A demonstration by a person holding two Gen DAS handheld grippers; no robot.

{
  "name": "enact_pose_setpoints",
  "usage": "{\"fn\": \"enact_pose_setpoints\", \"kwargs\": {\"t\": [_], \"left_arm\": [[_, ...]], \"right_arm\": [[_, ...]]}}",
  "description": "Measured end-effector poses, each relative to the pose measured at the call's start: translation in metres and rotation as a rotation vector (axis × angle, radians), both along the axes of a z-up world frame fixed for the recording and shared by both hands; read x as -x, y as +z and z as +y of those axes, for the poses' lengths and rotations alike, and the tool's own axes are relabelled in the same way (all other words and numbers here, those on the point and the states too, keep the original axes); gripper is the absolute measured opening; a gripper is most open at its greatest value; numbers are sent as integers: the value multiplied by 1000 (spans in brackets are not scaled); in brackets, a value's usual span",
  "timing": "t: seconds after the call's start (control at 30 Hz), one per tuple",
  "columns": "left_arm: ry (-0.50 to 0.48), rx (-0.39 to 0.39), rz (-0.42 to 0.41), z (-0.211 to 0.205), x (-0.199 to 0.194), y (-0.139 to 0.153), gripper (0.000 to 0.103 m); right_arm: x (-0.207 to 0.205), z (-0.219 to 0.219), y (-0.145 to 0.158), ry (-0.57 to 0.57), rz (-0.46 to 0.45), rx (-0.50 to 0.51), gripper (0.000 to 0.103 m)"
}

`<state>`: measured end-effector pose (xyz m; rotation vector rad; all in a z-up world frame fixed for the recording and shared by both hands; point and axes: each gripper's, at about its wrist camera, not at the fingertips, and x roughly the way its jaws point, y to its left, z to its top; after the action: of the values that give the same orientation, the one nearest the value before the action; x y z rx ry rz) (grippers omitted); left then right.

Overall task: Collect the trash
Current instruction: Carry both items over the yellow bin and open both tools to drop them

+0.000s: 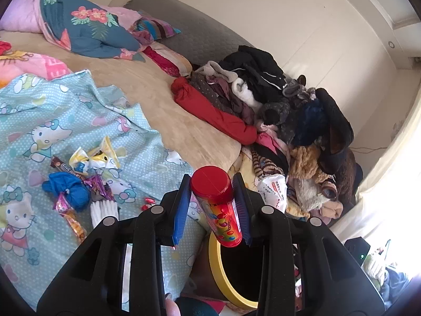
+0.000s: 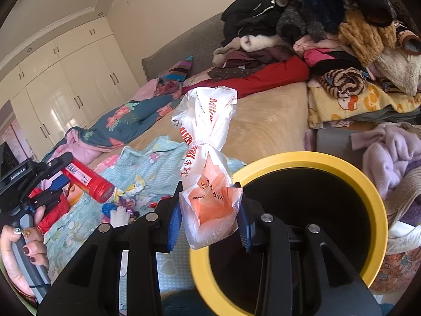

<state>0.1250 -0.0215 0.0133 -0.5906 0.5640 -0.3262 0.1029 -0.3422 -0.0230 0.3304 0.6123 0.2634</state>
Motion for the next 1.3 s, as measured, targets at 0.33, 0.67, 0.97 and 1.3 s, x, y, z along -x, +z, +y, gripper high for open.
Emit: {"fn": "enact_pose_setpoints", "kwargs": {"t": [0.33,0.67,0.97,1.3], "left_arm": [[-59,-49,6,-30,0,-4,25],[-135,-101,33,-67,-5,-20,25],[-210,-150,82,-109,-15,-41,25],[-236,-160,105,-125,-21,-50,63]], "right_arm": [[-4,-32,-13,-59,55,14,34],[-7,-52,-35,-75,131,14,35],[-5,-71,-46,-104,200,14,40],[-2,-87,-41,-154,183,11,65]]}}
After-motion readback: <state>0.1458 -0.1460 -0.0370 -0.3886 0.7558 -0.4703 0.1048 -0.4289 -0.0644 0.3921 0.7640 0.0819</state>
